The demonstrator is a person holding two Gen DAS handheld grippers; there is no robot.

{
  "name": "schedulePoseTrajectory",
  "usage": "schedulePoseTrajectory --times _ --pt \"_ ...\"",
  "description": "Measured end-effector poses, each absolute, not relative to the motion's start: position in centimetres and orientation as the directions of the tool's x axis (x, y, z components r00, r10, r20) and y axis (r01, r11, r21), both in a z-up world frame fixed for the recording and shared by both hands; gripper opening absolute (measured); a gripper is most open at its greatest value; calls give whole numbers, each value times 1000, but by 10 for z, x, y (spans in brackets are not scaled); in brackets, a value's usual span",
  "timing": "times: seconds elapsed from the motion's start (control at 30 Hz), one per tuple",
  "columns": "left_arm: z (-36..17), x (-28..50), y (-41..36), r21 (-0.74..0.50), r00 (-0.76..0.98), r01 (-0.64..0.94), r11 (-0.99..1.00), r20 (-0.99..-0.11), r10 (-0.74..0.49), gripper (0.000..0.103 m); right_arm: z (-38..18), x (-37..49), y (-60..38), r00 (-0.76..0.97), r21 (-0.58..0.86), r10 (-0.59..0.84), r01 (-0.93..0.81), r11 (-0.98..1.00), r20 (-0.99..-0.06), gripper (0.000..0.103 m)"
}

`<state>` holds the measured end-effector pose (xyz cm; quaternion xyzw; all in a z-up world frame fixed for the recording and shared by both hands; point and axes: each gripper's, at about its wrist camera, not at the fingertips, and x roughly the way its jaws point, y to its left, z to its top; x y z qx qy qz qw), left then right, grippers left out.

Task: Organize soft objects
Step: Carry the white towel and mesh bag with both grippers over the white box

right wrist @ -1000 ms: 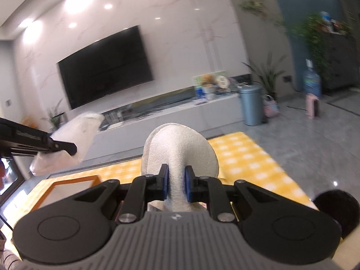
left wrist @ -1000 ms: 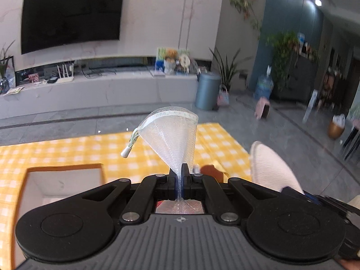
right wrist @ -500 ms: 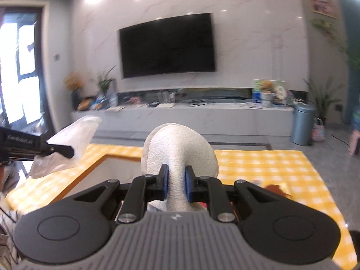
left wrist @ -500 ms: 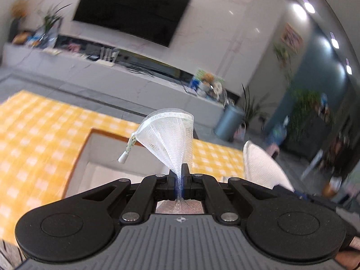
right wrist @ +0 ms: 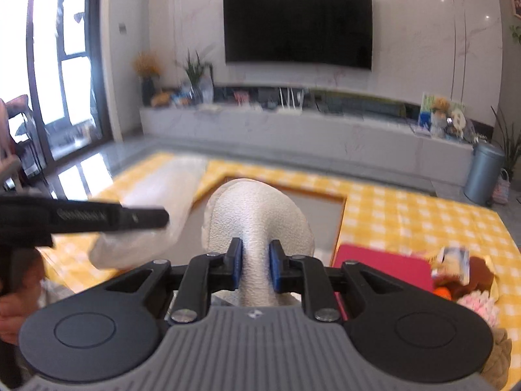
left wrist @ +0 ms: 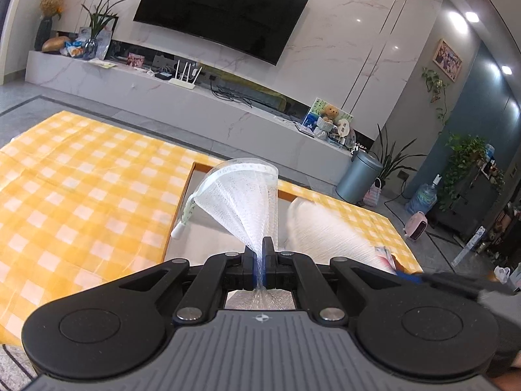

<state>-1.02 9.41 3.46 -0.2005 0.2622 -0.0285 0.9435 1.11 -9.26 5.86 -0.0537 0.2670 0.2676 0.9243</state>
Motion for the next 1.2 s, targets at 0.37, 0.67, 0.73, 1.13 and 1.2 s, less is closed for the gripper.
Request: schedulePoseTrajectory --times 0.37,0.67,0.73,1.13,1.2 --pt "20 -12 105 -419 847 -37 907 -495 -193 3 11 38 -57 684 -140 256 -466 874 -683 16" --pt "17 -11 108 -421 843 -53 906 -505 -185 3 -7 52 -63 656 -92 254 -445 891 -711 16" --pt "17 -10 108 -418 840 -59 907 -511 -181 3 -9 53 -63 659 -96 257 -448 889 -707 16" --pt "14 -8 108 -421 833 -59 905 -520 -188 3 -5 53 -58 630 -46 304 -476 878 -714 50" --pt "14 -8 107 -416 830 -64 907 -527 -183 3 -2 50 -59 625 -53 313 -495 867 -715 55"
